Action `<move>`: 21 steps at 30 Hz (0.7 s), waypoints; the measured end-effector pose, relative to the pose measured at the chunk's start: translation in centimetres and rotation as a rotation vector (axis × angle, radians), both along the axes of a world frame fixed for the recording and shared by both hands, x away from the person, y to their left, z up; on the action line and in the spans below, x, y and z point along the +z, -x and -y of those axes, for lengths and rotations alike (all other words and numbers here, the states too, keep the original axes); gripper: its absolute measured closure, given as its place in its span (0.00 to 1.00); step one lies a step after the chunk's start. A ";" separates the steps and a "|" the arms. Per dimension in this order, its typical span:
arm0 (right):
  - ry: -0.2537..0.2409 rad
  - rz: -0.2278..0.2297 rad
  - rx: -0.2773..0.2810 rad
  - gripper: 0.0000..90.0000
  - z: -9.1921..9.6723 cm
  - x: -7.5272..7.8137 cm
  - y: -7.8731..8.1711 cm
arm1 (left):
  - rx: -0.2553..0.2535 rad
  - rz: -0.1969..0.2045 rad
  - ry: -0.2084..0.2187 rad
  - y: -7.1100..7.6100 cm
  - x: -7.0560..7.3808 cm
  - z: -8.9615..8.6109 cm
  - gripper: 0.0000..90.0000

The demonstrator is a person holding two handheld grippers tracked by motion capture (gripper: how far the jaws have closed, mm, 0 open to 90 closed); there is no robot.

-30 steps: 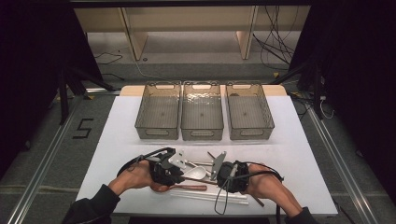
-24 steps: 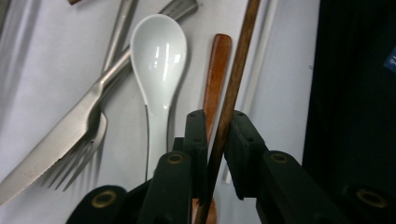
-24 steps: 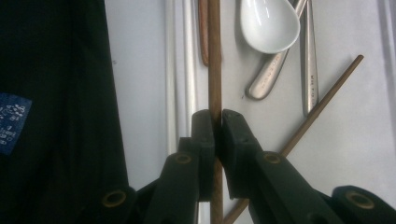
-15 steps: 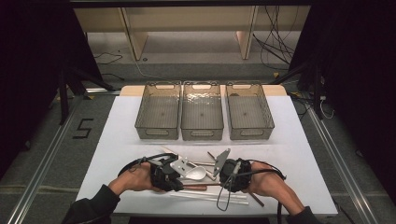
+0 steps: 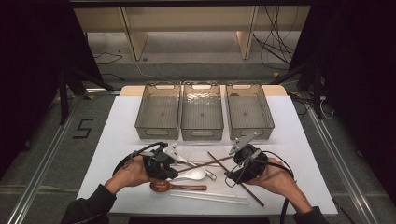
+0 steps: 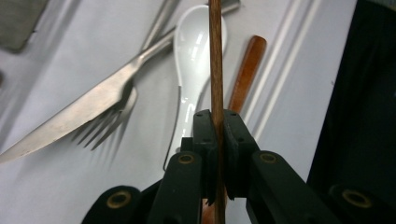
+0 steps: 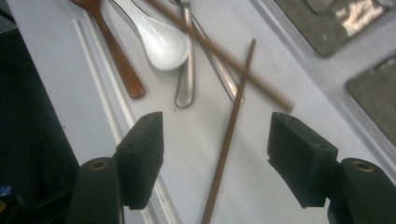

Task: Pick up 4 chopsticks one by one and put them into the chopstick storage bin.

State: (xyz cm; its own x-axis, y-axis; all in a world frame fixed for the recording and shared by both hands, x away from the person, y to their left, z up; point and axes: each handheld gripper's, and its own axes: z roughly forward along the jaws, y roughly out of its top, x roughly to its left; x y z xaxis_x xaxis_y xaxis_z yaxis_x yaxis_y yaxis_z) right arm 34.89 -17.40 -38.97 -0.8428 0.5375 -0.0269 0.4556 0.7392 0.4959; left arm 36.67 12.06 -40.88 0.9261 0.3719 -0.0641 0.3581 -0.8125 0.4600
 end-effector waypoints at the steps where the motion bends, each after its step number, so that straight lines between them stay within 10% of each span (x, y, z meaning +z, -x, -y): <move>1: 0.003 -0.003 -0.016 0.38 0.2 -0.2 0.0 | 0.018 -0.003 0.010 -0.1 0.1 -0.2 0.94; 21: -0.010 -0.003 -0.164 0.26 2.2 -2.1 -0.1 | 0.269 0.096 0.128 -3.7 2.1 -3.8 0.94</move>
